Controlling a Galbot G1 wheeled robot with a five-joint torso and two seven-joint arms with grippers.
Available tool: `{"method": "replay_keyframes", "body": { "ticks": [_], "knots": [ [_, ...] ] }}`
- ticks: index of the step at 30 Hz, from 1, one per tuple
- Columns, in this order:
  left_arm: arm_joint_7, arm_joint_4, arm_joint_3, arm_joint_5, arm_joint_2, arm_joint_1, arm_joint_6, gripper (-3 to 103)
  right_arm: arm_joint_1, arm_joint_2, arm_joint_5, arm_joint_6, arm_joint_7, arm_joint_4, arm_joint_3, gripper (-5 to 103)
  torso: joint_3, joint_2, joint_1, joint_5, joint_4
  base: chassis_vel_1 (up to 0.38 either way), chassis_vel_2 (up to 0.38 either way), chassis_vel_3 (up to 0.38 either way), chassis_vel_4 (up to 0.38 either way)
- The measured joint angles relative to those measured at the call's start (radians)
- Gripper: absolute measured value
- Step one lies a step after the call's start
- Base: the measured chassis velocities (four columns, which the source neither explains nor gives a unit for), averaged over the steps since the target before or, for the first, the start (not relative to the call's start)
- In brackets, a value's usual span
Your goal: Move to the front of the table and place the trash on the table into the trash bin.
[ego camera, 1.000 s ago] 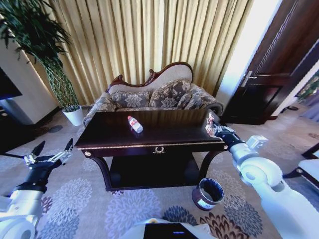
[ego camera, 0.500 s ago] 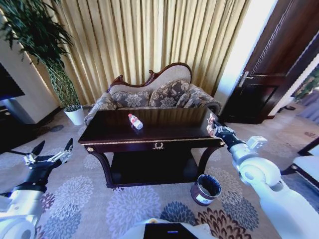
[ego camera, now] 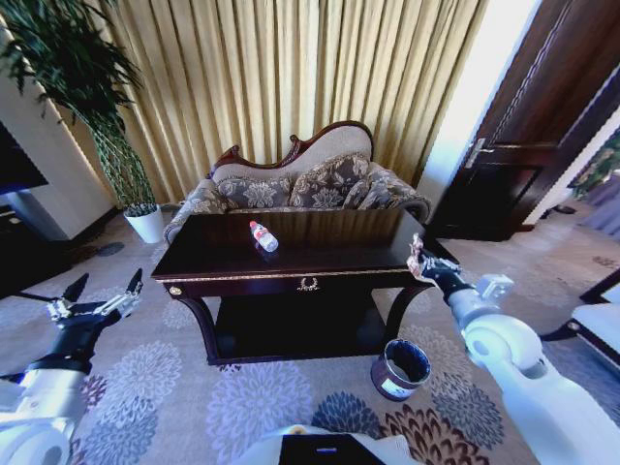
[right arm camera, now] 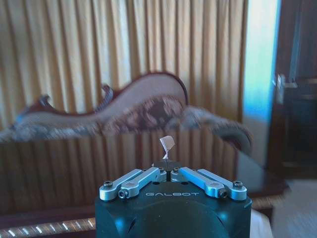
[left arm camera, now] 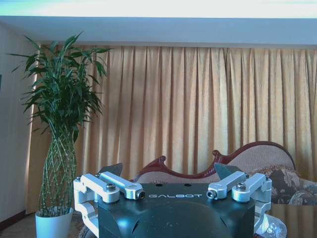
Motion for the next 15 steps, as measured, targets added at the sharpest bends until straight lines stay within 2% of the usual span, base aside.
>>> {"method": "replay_keyframes", "body": {
  "ticks": [9,13,15],
  "knots": [
    [0.0,0.005,-0.001,0.0,0.001,0.001,-0.002,100,0.008,0.057,-0.088,0.012,-0.004,-0.22,-0.055,0,0.0,0.0,0.0,0.0001,0.0,0.0,0.0,0.0,0.0],
    [0.0,0.007,-0.001,-0.002,-0.001,0.001,-0.004,100,0.037,0.083,-0.135,0.025,-0.01,-0.402,-0.083,0,0.0,0.0,0.0,0.0002,0.0001,0.0,0.0,0.0,0.0],
    [0.0,0.008,-0.001,-0.002,-0.001,0.001,-0.005,100,0.044,0.089,-0.146,0.033,-0.012,-0.441,-0.088,0,0.0,0.0,0.0,0.0002,0.0,0.0,0.0,0.0,0.0]
  ]
}}
